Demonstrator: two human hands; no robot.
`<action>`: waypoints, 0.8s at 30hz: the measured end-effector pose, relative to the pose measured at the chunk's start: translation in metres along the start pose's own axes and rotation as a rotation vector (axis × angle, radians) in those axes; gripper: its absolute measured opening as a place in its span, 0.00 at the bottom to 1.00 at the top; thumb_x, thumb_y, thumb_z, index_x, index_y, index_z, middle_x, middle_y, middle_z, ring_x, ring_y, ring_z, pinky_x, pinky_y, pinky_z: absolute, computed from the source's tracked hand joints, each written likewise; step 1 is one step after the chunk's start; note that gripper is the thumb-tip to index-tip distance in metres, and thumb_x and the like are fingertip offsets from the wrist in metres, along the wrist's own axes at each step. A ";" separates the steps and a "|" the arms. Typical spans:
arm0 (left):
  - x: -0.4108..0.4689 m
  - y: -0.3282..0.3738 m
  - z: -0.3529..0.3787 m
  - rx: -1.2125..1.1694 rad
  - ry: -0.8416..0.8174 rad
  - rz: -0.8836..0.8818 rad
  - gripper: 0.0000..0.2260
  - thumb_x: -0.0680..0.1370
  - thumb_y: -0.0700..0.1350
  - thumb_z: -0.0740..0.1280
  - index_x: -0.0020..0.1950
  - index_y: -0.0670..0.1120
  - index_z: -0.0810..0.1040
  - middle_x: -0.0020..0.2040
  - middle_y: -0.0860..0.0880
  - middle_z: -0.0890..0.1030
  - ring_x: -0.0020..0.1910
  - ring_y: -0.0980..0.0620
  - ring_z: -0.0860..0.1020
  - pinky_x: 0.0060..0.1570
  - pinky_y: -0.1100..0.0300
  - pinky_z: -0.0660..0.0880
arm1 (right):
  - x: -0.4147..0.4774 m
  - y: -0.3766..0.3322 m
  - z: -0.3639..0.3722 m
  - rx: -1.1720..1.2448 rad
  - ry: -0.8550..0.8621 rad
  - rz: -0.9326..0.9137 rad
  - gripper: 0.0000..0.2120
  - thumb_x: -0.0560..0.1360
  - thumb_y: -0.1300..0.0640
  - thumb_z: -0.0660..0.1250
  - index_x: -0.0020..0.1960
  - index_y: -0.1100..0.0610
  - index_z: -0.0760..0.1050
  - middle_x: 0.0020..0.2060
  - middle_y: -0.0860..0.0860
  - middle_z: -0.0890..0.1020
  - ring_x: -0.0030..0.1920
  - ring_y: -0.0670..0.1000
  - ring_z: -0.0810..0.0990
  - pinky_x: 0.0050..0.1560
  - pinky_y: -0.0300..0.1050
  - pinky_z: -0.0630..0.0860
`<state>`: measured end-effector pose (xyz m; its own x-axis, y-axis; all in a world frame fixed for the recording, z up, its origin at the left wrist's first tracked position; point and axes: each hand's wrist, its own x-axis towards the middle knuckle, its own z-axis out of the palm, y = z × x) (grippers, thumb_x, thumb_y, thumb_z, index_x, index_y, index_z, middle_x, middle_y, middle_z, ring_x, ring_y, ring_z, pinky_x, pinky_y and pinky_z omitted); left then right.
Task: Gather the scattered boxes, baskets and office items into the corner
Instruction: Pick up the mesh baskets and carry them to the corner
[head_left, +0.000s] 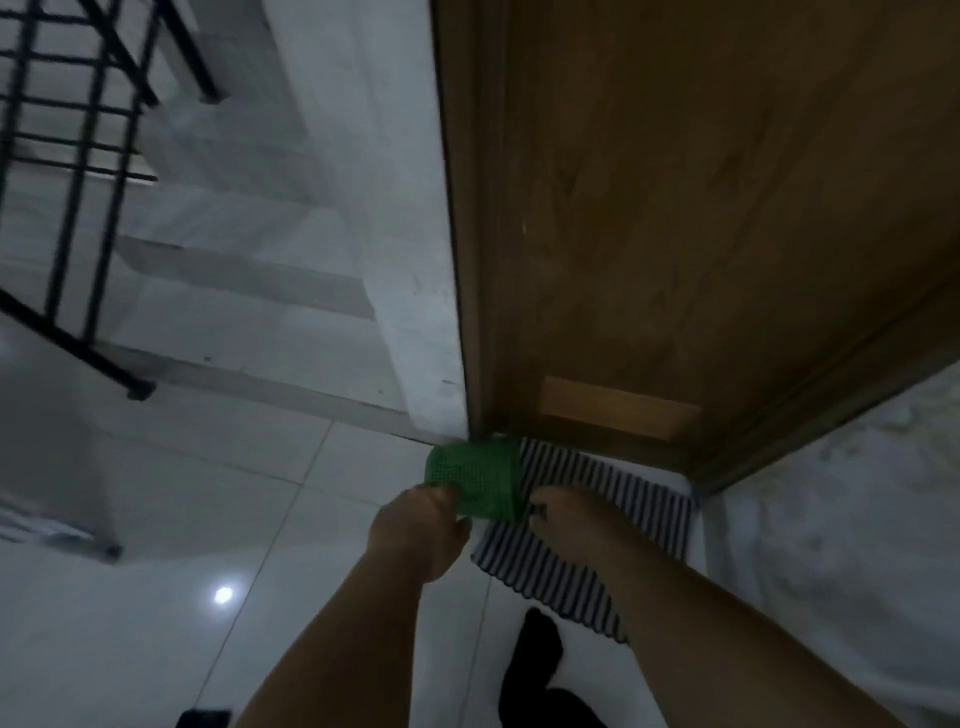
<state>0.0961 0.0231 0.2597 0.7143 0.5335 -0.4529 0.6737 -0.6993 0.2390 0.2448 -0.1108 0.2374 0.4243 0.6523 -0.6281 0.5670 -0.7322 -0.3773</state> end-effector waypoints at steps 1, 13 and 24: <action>0.017 0.005 0.002 0.012 -0.032 0.002 0.18 0.78 0.57 0.60 0.65 0.50 0.74 0.58 0.48 0.79 0.55 0.49 0.78 0.54 0.54 0.77 | 0.012 0.007 -0.005 0.017 -0.007 0.010 0.17 0.81 0.48 0.57 0.65 0.53 0.75 0.60 0.53 0.78 0.56 0.53 0.77 0.57 0.46 0.76; 0.209 0.052 0.047 0.231 -0.253 0.093 0.19 0.81 0.54 0.58 0.70 0.48 0.69 0.64 0.45 0.77 0.61 0.44 0.76 0.55 0.53 0.73 | 0.142 0.066 0.015 0.366 0.067 0.191 0.09 0.79 0.52 0.60 0.52 0.54 0.77 0.46 0.55 0.80 0.49 0.58 0.80 0.46 0.46 0.76; 0.365 0.023 0.207 0.349 -0.367 0.088 0.18 0.82 0.49 0.57 0.70 0.45 0.67 0.65 0.41 0.74 0.62 0.41 0.74 0.55 0.48 0.74 | 0.254 0.109 0.134 0.635 0.170 0.459 0.14 0.80 0.46 0.58 0.62 0.47 0.74 0.51 0.49 0.82 0.45 0.49 0.82 0.44 0.45 0.81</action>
<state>0.3333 0.1034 -0.0778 0.6101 0.3067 -0.7306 0.4657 -0.8847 0.0175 0.3202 -0.0517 -0.0544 0.6487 0.2425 -0.7214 -0.1788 -0.8728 -0.4542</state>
